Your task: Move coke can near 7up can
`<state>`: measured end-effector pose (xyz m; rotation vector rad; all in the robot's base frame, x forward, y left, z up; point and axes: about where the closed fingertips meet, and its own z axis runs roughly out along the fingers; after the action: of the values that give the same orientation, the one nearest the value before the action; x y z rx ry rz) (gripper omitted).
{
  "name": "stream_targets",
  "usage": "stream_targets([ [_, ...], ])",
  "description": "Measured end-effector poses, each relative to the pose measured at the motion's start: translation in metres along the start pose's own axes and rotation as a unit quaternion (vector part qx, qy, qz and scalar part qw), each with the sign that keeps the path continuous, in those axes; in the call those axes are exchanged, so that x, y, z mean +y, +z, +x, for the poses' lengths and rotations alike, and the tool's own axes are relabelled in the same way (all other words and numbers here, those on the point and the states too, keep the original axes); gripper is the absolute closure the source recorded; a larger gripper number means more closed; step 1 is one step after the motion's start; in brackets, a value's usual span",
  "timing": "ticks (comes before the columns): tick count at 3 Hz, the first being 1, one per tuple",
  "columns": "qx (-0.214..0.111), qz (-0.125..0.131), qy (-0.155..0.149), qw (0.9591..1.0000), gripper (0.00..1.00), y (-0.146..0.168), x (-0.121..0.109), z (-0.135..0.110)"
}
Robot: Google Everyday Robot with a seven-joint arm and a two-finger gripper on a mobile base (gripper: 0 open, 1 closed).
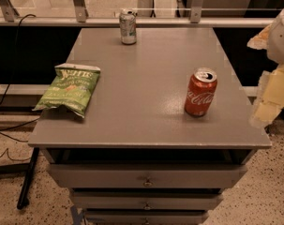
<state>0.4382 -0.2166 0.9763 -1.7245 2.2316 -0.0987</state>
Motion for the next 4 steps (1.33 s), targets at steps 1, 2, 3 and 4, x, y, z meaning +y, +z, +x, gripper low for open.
stream_targets([
  [1,0.000,0.000,0.000,1.0000,0.00,0.000,0.000,0.000],
  [2,-0.035,0.002,0.010,0.9993,0.00,0.005,-0.003,0.002],
  [3,-0.097,-0.007,0.033,0.9947,0.00,0.029,-0.005,0.003],
  [4,-0.171,-0.020,0.047,0.9840,0.00,0.062,-0.010,-0.004],
])
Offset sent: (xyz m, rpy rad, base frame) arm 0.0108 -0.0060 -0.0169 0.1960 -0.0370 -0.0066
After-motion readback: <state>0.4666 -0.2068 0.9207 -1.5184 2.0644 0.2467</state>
